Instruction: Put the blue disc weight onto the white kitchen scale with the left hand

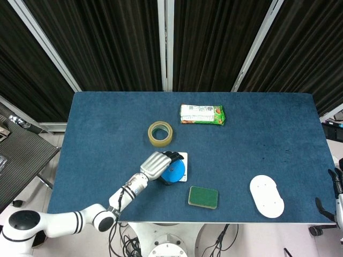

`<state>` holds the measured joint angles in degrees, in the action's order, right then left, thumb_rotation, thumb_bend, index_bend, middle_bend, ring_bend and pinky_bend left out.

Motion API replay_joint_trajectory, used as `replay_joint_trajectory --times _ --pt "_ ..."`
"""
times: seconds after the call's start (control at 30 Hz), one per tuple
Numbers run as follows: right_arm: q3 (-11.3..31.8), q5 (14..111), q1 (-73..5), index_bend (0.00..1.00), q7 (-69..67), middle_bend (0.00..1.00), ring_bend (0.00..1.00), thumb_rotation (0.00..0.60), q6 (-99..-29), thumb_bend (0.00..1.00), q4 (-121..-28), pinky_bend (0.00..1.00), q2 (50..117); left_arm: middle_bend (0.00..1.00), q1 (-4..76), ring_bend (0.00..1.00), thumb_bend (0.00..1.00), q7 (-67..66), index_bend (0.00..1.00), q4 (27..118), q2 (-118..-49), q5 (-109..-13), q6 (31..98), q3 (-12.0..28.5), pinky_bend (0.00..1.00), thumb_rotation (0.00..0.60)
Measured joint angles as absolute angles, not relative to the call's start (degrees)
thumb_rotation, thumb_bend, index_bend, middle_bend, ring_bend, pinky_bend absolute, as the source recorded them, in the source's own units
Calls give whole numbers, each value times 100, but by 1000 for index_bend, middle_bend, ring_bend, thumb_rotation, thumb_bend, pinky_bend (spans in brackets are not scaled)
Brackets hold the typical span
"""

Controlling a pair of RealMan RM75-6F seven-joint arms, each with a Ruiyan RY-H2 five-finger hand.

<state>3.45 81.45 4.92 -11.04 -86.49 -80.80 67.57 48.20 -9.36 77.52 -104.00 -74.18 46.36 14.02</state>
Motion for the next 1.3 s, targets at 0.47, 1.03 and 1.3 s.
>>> replay_joint_trajectory --times 0.47,1.03,1.3 --pt "394 8063 431 0 -1339 0 0 600 -8476 282 -7873 0 6752 446 5249 388 235 -953 414 6879 -10856 -7050 4550 1564 649 600" --pt "409 8005 415 0 -1342 0 0 600 -8406 282 -7818 0 6784 263 5322 146 220 -501 326 6559 -10973 -7164 4596 1400 321 600" --pt "403 7999 422 0 -1373 0 0 600 -8396 282 -7784 0 6792 186 5351 82 219 -341 215 6612 -10904 -7224 4546 1334 265 600"
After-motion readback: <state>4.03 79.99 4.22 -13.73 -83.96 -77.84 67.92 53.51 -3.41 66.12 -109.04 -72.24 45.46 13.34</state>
